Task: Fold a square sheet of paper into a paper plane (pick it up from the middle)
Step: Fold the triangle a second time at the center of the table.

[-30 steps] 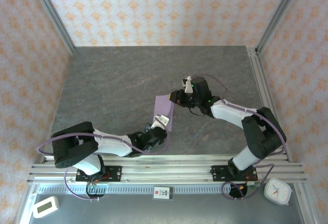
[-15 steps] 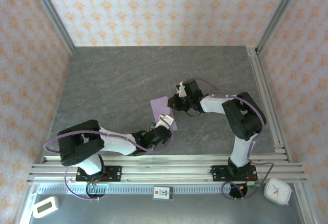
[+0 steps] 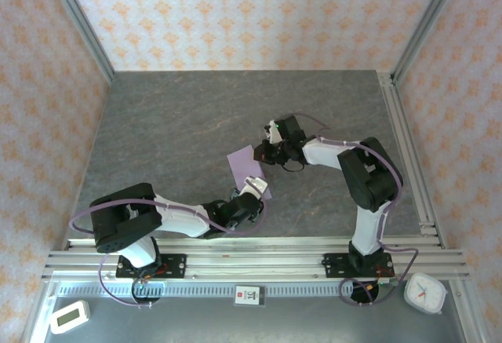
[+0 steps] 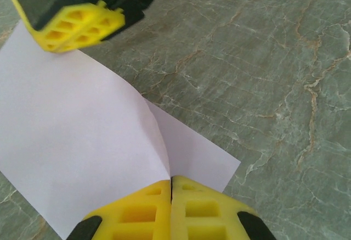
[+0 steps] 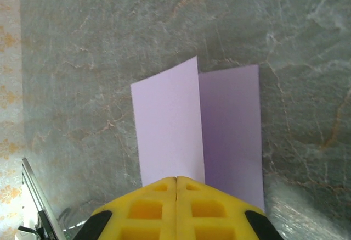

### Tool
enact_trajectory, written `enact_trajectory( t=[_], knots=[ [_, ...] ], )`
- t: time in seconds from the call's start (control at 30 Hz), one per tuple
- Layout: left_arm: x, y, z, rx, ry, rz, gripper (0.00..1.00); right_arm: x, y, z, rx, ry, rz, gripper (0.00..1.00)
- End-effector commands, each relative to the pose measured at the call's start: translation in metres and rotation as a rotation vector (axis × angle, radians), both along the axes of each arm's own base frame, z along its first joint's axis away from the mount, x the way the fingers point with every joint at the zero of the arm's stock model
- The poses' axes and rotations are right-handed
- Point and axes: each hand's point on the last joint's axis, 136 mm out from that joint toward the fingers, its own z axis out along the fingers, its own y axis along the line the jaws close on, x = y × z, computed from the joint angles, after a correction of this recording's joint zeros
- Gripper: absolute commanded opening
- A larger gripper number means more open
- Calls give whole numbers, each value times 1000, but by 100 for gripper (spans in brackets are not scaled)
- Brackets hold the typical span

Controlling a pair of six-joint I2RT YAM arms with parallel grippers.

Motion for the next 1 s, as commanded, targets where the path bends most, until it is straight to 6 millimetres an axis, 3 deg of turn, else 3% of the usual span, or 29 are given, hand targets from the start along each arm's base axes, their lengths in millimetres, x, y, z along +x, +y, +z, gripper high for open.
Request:
enact_trajectory(
  t=[0.0,0.27,0.5,0.97],
  knots=[
    [0,-2,-1,-14,7,-14,0,5,1,26,14,-53,20,5],
    [-10,0,-4,-40,39,-39,0,7,8,29,22,-57,52,4],
    [-9,7,-4,-32,33,-19,0,-3,7,-3,-20,-12,62,3],
    [-3,-9,7,-39,24,-46,0,-6,-16,-59,-125,54,57,0]
  ],
)
